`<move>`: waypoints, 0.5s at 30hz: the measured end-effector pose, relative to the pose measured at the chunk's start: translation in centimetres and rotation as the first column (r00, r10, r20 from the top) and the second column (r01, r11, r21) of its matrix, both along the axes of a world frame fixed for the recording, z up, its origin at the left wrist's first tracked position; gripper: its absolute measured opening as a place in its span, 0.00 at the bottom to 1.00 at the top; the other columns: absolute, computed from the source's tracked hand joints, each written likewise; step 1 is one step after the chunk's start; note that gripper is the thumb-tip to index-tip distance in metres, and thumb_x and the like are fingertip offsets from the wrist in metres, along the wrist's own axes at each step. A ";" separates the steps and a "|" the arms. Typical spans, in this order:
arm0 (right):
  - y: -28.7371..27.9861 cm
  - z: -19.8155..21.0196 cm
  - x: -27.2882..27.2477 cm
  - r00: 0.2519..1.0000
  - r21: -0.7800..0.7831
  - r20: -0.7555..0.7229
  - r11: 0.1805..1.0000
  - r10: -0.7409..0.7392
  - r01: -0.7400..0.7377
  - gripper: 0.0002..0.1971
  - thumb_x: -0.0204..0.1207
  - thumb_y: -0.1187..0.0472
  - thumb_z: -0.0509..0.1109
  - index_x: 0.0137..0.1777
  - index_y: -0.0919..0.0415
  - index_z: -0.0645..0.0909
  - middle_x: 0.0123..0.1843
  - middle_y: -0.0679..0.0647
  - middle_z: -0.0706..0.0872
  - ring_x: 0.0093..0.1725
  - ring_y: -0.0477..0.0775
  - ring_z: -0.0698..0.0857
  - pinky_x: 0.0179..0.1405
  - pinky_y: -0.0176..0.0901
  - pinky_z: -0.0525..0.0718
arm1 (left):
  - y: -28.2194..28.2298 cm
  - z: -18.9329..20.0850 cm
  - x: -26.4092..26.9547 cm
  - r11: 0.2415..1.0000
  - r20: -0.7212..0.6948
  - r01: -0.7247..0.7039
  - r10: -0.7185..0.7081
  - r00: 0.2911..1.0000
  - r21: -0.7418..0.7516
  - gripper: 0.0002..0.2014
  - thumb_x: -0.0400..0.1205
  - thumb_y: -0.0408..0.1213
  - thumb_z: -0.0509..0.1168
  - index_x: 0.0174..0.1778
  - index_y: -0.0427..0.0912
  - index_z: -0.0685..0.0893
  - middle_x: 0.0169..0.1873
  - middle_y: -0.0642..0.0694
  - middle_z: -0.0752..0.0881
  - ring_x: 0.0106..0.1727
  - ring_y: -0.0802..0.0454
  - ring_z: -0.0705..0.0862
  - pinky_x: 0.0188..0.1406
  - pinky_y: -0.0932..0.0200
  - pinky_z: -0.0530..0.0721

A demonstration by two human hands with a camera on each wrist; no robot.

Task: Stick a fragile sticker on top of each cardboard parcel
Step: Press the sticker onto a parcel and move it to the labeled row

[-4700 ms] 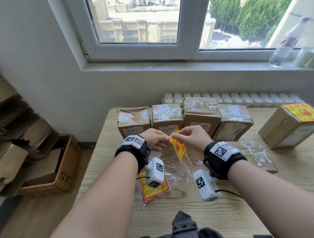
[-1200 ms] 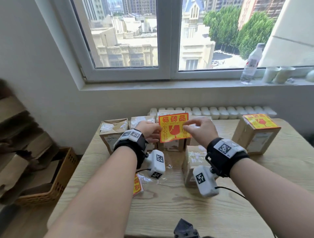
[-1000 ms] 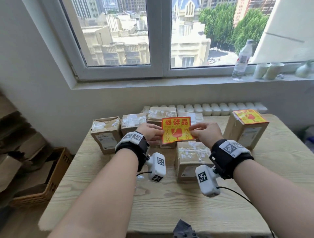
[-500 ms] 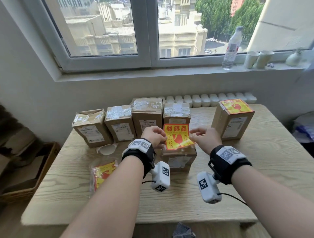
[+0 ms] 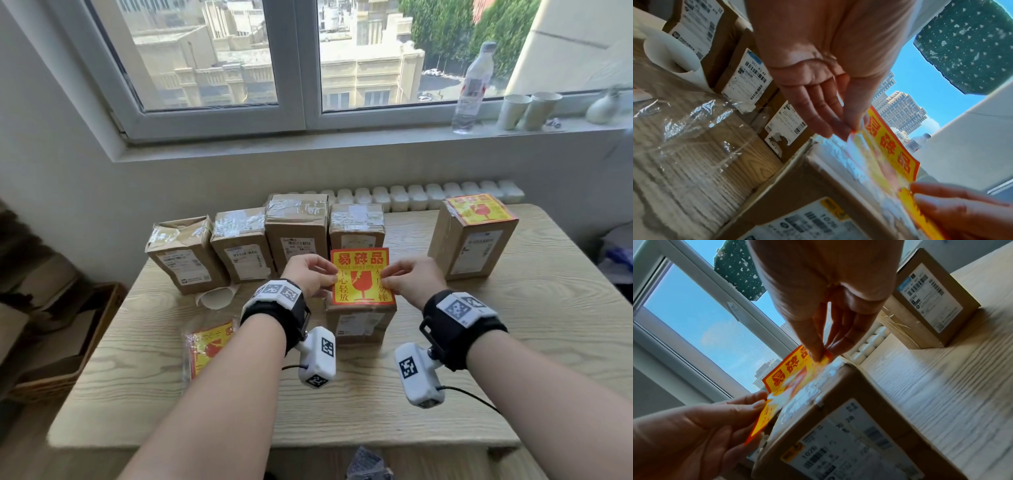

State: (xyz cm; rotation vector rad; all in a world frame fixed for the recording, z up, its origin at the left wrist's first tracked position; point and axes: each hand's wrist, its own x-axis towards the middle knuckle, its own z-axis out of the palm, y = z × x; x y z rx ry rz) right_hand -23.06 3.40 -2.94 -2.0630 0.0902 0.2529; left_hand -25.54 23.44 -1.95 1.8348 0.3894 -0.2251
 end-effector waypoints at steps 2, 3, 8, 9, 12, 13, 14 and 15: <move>0.2 0.1 -0.2 1.000 -0.040 0.019 0.999 0.016 -0.016 0.09 0.70 0.68 0.78 0.35 0.52 0.86 0.42 0.51 0.88 0.46 0.51 0.88 0.48 0.45 0.88 | -0.1 -0.2 -0.1 0.999 -0.001 0.011 -0.011 1.000 0.035 0.07 0.74 0.23 0.74 0.43 0.36 0.85 0.45 0.38 0.89 0.40 0.48 0.90 0.34 0.59 0.90; 0.3 0.1 -0.2 0.999 -0.056 0.027 0.998 0.025 -0.023 0.09 0.71 0.67 0.78 0.37 0.52 0.87 0.43 0.51 0.88 0.45 0.50 0.88 0.44 0.42 0.87 | -0.1 -0.3 -0.1 0.998 -0.008 0.020 -0.019 1.000 0.058 0.08 0.73 0.24 0.76 0.42 0.37 0.85 0.45 0.38 0.89 0.42 0.47 0.91 0.37 0.56 0.91; 0.7 0.0 -0.7 0.998 -0.152 0.039 0.987 0.058 -0.051 0.06 0.71 0.62 0.79 0.45 0.51 0.90 0.46 0.48 0.89 0.44 0.46 0.87 0.31 0.30 0.78 | 0.0 -0.9 -0.1 0.982 -0.018 0.026 -0.023 1.000 0.187 0.11 0.68 0.28 0.81 0.38 0.42 0.86 0.42 0.43 0.90 0.44 0.48 0.91 0.43 0.50 0.92; 0.7 -0.1 -0.7 0.998 -0.161 0.039 0.986 0.056 -0.049 0.06 0.71 0.62 0.79 0.46 0.51 0.90 0.46 0.48 0.89 0.43 0.46 0.86 0.30 0.30 0.77 | 0.0 -1.0 -0.1 0.980 -0.019 0.021 -0.018 1.000 0.196 0.11 0.67 0.28 0.81 0.39 0.42 0.86 0.42 0.44 0.90 0.44 0.49 0.91 0.43 0.51 0.92; 0.9 -0.3 -0.5 0.998 -0.184 0.056 0.982 0.041 -0.030 0.06 0.71 0.62 0.79 0.46 0.51 0.90 0.46 0.48 0.88 0.43 0.45 0.85 0.28 0.29 0.76 | -0.1 -1.0 -0.2 0.975 -0.025 0.005 0.001 1.000 0.222 0.12 0.67 0.29 0.81 0.39 0.43 0.86 0.41 0.46 0.90 0.44 0.51 0.90 0.43 0.53 0.91; 1.0 -0.3 -0.5 0.997 -0.197 0.060 0.980 0.039 -0.026 0.06 0.71 0.62 0.79 0.45 0.51 0.90 0.46 0.48 0.88 0.43 0.46 0.85 0.29 0.30 0.77 | -0.2 -1.0 -0.2 0.972 -0.027 -0.001 0.008 1.000 0.233 0.12 0.67 0.30 0.81 0.40 0.43 0.86 0.41 0.47 0.90 0.44 0.52 0.90 0.43 0.54 0.91; 1.1 -0.3 -0.4 0.997 -0.205 0.064 0.978 0.036 -0.022 0.06 0.70 0.63 0.79 0.44 0.51 0.90 0.46 0.49 0.88 0.44 0.47 0.85 0.32 0.33 0.80 | -0.3 -1.0 -0.2 0.969 -0.028 -0.005 0.012 1.000 0.249 0.12 0.67 0.31 0.82 0.40 0.44 0.86 0.40 0.48 0.90 0.44 0.53 0.89 0.44 0.54 0.91; 1.2 -0.5 -0.3 0.997 -0.207 0.068 0.978 0.031 -0.016 0.06 0.70 0.63 0.79 0.42 0.50 0.89 0.47 0.49 0.89 0.45 0.48 0.86 0.37 0.36 0.84 | -0.3 -1.0 -0.1 0.963 -0.027 -0.005 0.012 1.000 0.271 0.13 0.66 0.32 0.82 0.40 0.45 0.86 0.40 0.49 0.90 0.44 0.54 0.89 0.45 0.55 0.91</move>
